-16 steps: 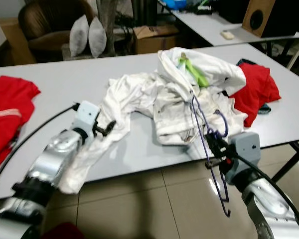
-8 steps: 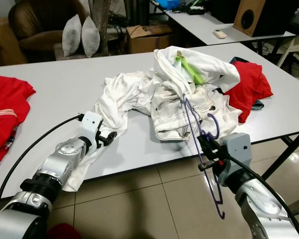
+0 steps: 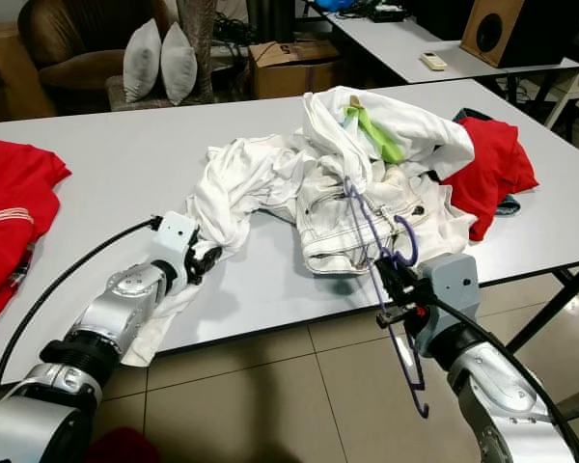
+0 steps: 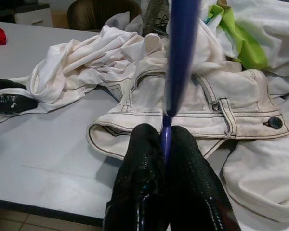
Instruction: Hang hanger
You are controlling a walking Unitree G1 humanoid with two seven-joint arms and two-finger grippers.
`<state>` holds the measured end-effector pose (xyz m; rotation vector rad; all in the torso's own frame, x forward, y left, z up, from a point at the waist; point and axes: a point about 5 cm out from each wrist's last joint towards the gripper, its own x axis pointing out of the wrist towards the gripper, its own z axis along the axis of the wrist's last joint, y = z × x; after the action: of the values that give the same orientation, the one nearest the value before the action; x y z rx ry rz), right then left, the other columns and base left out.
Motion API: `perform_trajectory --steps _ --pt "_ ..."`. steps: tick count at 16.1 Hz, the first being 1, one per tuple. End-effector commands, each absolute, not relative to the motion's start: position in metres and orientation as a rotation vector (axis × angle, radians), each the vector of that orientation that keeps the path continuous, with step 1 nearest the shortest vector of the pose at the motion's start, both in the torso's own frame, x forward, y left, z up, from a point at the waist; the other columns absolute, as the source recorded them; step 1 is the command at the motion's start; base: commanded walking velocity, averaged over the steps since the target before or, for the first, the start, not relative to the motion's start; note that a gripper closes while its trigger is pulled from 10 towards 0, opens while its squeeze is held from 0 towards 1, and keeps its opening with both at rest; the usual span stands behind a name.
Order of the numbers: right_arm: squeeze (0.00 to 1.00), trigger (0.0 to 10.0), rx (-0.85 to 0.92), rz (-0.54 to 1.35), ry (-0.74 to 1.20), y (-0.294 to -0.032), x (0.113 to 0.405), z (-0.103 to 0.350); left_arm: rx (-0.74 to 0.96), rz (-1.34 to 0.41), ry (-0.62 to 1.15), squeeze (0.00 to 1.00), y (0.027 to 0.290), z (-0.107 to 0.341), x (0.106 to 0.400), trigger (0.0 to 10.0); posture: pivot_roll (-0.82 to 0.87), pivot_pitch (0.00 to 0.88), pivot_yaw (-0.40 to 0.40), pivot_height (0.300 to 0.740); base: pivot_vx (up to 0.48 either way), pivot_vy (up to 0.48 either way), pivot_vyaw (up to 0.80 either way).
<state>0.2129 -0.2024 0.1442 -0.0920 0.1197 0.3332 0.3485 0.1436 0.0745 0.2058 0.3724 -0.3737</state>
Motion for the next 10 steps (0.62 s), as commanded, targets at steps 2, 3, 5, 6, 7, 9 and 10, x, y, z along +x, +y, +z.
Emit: perform_trajectory --steps 2,3,5,6,7,9,10 --pt "0.00 10.0 -0.110 0.305 0.084 -0.205 0.215 0.150 0.194 -0.374 0.368 0.00 0.143 0.078 0.352 0.0 -0.29 0.000 0.051 0.740 0.000 0.000 0.00" --pt "0.00 10.0 -0.110 0.258 0.057 -0.209 0.217 0.152 0.190 -0.373 0.366 0.00 0.143 0.078 0.353 0.0 -0.29 0.000 0.052 0.740 0.000 0.000 0.00" --pt "0.00 10.0 -0.069 0.124 -0.015 -0.220 0.224 0.160 0.157 -0.380 0.357 0.00 0.141 0.080 0.354 0.0 -0.28 0.000 0.048 0.740 0.000 0.000 0.00" --pt "0.00 10.0 -0.067 0.109 -0.026 -0.222 0.225 0.162 0.151 -0.380 0.356 0.00 0.141 0.080 0.354 0.0 -0.28 0.000 0.049 0.740 0.000 0.000 0.00" --pt "0.00 10.0 -0.058 0.053 -0.061 -0.227 0.227 0.166 0.124 -0.367 0.351 0.00 0.142 0.082 0.356 0.0 -0.28 0.000 0.049 0.740 0.000 0.000 0.00" --pt "0.00 10.0 -0.038 -0.027 -0.126 -0.235 0.228 0.175 0.079 -0.361 0.336 0.00 0.141 0.088 0.361 0.0 -0.29 0.000 0.052 0.740 0.000 0.000 0.00" --pt "0.00 10.0 -0.034 -0.063 -0.145 -0.239 0.229 0.177 0.067 -0.372 0.311 0.00 0.135 0.097 0.367 0.0 -0.29 0.000 0.050 0.740 0.000 0.000 0.00"
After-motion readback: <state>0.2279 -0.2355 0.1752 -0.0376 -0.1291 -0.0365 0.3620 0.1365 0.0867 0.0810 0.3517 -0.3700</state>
